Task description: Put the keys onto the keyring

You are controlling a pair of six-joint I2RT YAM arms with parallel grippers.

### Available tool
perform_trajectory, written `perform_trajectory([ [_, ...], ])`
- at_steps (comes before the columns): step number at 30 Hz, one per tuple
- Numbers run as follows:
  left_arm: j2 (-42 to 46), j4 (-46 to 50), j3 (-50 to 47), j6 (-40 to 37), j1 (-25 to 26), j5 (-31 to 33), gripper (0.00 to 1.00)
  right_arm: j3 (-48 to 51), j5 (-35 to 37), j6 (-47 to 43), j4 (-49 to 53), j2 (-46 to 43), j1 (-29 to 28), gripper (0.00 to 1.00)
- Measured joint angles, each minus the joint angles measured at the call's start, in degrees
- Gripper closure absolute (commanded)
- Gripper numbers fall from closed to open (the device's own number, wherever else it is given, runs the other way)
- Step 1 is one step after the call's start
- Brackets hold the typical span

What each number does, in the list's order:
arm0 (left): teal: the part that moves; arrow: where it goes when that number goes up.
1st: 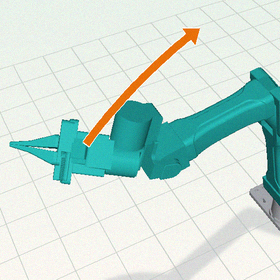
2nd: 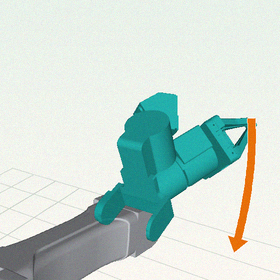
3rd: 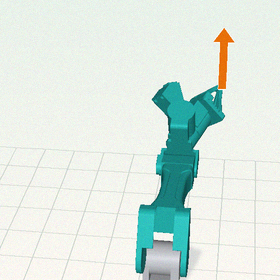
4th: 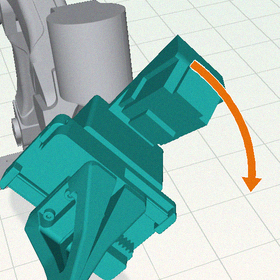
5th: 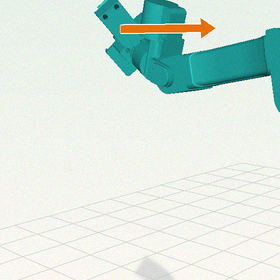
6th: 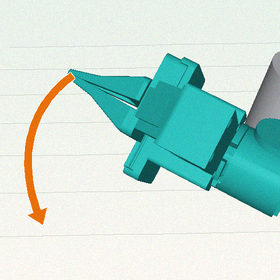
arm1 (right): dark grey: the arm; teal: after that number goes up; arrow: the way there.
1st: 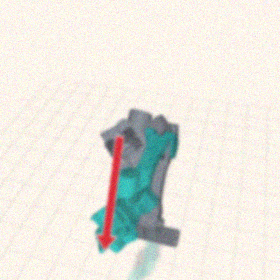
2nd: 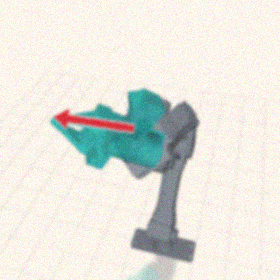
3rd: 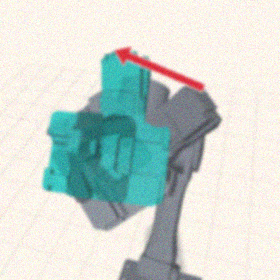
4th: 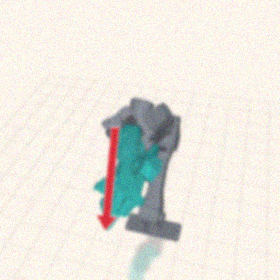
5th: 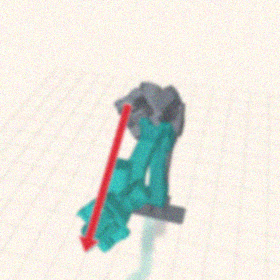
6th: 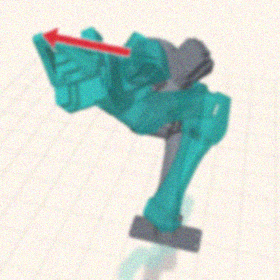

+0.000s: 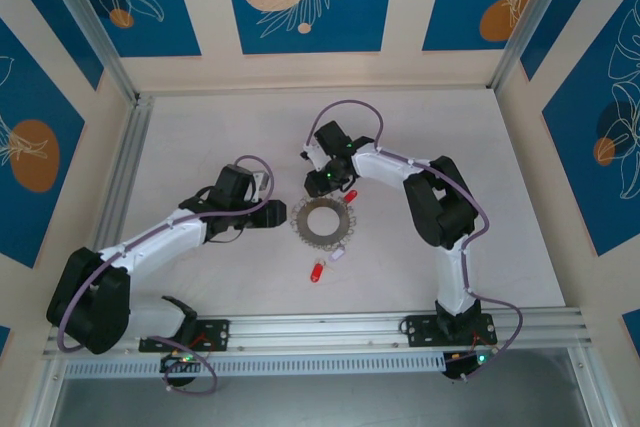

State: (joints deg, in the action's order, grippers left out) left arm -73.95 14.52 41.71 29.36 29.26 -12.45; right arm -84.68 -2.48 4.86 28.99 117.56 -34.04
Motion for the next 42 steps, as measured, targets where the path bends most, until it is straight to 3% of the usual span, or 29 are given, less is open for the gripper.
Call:
perform_trajectory([
  [16,0.00,0.00,0.00,0.00,-0.17,0.00,0.38,1.25,-0.72,-1.75,0.46,0.00,-0.59,0.83],
  [31,-0.02,0.02,0.00,-0.02,-0.28,0.00,0.38,4.61,-0.76,-2.97,-1.16,-0.66,-1.09,0.81],
  [33,-0.02,0.02,0.00,-0.02,-0.28,-0.02,0.38,4.70,-0.76,-2.97,-1.20,-0.68,-1.09,0.83],
  [39,-0.02,0.02,0.00,0.00,-0.28,0.00,0.38,4.72,-0.70,-3.06,-1.57,-0.68,-1.03,1.00],
  [42,0.09,0.04,0.00,0.00,-0.28,0.00,0.38,5.22,-0.57,-3.37,-2.03,-0.92,-1.05,1.00],
])
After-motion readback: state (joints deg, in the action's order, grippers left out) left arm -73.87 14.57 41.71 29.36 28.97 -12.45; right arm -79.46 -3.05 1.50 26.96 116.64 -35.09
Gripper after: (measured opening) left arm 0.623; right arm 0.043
